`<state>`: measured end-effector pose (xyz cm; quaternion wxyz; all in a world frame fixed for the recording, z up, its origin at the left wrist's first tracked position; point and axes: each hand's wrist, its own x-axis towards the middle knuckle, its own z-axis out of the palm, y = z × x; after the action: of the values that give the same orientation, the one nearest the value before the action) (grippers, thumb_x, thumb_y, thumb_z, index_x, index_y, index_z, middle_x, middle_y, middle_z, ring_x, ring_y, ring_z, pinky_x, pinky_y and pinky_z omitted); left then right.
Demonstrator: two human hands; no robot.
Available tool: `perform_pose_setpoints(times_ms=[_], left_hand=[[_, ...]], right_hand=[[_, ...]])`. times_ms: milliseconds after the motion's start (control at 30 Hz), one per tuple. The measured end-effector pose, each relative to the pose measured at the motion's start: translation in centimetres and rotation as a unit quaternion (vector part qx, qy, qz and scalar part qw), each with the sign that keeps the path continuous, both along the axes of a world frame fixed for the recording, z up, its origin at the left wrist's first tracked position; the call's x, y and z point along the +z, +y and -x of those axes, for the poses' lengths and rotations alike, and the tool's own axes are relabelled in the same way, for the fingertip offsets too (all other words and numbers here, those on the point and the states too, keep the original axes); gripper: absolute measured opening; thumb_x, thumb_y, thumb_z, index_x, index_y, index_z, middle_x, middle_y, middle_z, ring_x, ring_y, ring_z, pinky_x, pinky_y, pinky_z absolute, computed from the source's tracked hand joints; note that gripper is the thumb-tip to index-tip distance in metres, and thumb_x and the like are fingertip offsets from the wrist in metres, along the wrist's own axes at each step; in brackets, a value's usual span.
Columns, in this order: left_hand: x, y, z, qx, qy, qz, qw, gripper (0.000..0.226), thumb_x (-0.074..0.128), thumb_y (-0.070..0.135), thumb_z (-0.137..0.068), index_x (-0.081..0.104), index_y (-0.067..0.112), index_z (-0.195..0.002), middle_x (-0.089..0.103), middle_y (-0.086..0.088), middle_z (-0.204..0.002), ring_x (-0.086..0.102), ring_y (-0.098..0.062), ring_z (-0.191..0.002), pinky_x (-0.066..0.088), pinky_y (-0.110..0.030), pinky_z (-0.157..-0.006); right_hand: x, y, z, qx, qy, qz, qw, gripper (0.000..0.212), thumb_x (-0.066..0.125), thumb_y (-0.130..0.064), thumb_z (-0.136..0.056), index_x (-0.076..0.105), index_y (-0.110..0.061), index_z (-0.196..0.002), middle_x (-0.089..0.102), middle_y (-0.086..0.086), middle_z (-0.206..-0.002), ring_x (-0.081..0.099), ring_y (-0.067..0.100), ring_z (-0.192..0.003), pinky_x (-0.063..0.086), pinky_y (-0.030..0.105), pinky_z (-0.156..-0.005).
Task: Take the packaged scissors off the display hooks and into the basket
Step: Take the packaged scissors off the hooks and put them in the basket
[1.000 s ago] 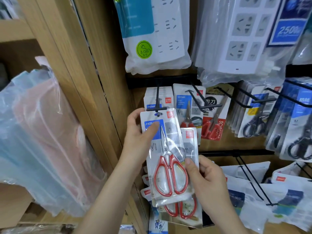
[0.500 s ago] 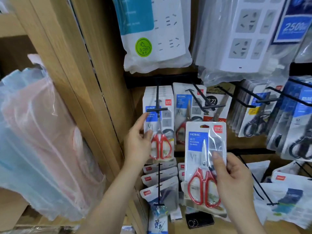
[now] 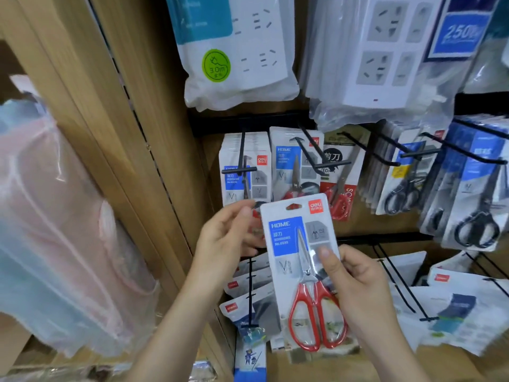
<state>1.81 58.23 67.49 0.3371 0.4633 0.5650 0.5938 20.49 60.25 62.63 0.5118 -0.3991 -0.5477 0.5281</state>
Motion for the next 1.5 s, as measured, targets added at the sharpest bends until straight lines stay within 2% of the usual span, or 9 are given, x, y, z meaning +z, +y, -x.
perform_pose_setpoints(times_ms=[200,367,533,800,967,1100,1200,1400,1500], left_hand=[[1.8,-1.0,-0.5,-0.013,-0.051,-0.003,0.999,0.011,0.065,0.025,-0.083,0.069,0.021,-0.092,0.077,0.007,-0.087,0.075,-0.011,-0.083,0.056,-0.019,-0.055],[3.2,-1.7,0.4,0.052,-0.023,-0.097,0.994,0.014,0.063,0.029,-0.082,0.067,0.018,-0.091,0.077,0.006,-0.086,0.075,-0.010,-0.082,0.058,-0.021,-0.055],[4.4,-1.1,0.9,0.073,0.030,-0.109,0.991,0.015,0.064,0.035,-0.078,0.065,0.026,-0.090,0.075,0.013,-0.087,0.073,-0.004,-0.086,0.056,-0.018,-0.053],[4.7,0.9,1.4,0.064,0.058,-0.045,0.995,0.009,0.064,0.029,-0.091,0.061,0.038,-0.092,0.071,0.017,-0.097,0.069,0.004,-0.089,0.055,-0.016,-0.054],[4.5,1.4,2.3,0.017,-0.006,-0.010,1.000,0.017,0.056,0.024,-0.097,0.062,0.026,-0.113,0.073,0.002,-0.110,0.072,-0.009,-0.097,0.056,-0.020,-0.059],[2.8,1.1,2.7,0.016,-0.027,0.003,1.000,0.036,0.062,0.010,-0.095,0.049,0.032,-0.120,0.075,0.003,-0.102,0.074,-0.012,-0.090,0.059,-0.025,-0.061],[0.1,0.2,2.9,-0.028,0.008,0.070,0.997,0.031,0.064,0.008,-0.092,0.054,0.025,-0.115,0.077,0.002,-0.100,0.075,-0.012,-0.088,0.059,-0.024,-0.067],[-3.8,0.8,3.8,0.032,0.068,0.080,0.994,0.019,0.061,0.008,-0.095,0.061,0.026,-0.103,0.073,-0.002,-0.088,0.073,-0.011,-0.080,0.060,-0.029,-0.069],[-4.2,1.8,4.0,0.082,0.114,0.056,0.989,0.027,0.060,0.008,-0.096,0.058,0.035,-0.095,0.070,0.004,-0.084,0.069,0.002,-0.075,0.055,-0.016,-0.061]], right_hand=[[-0.4,-0.4,1.3,0.060,-0.054,-0.032,0.996,0.060,0.059,-0.076,-0.075,0.068,-0.017,-0.076,0.067,0.018,-0.071,0.063,0.023,-0.062,0.052,0.043,-0.059],[-0.5,-0.3,1.0,0.201,-0.138,0.039,0.969,0.069,0.045,-0.070,-0.090,0.068,-0.005,-0.093,0.073,0.018,-0.088,0.072,0.032,-0.087,0.058,0.047,-0.082],[-0.4,-0.9,1.6,0.226,-0.130,0.108,0.959,0.049,0.044,-0.056,-0.086,0.069,-0.016,-0.101,0.076,0.008,-0.087,0.072,0.027,-0.064,0.055,0.030,-0.055],[-0.6,-0.7,2.2,0.192,-0.073,0.166,0.964,0.064,0.048,-0.057,-0.080,0.070,0.002,-0.088,0.070,0.021,-0.067,0.065,0.022,-0.053,0.055,0.029,-0.054],[-0.8,-0.8,2.7,0.170,-0.043,0.177,0.969,0.056,0.050,-0.054,-0.079,0.071,-0.002,-0.075,0.067,0.023,-0.062,0.062,0.022,-0.048,0.054,0.029,-0.053],[-1.2,-0.7,3.4,0.138,-0.006,0.184,0.973,0.051,0.049,-0.044,-0.088,0.072,0.001,-0.082,0.065,0.025,-0.060,0.060,0.022,-0.046,0.053,0.027,-0.048],[-1.9,-0.3,3.7,0.089,0.015,0.167,0.982,0.037,0.048,-0.027,-0.097,0.070,0.002,-0.091,0.063,0.019,-0.056,0.058,0.019,-0.047,0.050,0.025,-0.048],[-2.3,0.4,5.1,0.017,0.000,0.139,0.990,0.029,0.051,0.005,-0.097,0.071,-0.017,-0.095,0.073,0.011,-0.068,0.071,0.019,-0.063,0.059,0.023,-0.059],[-3.2,1.1,6.1,0.009,-0.043,0.158,0.987,0.030,0.058,0.004,-0.094,0.069,-0.018,-0.111,0.076,0.000,-0.084,0.072,0.014,-0.085,0.059,0.026,-0.075]])
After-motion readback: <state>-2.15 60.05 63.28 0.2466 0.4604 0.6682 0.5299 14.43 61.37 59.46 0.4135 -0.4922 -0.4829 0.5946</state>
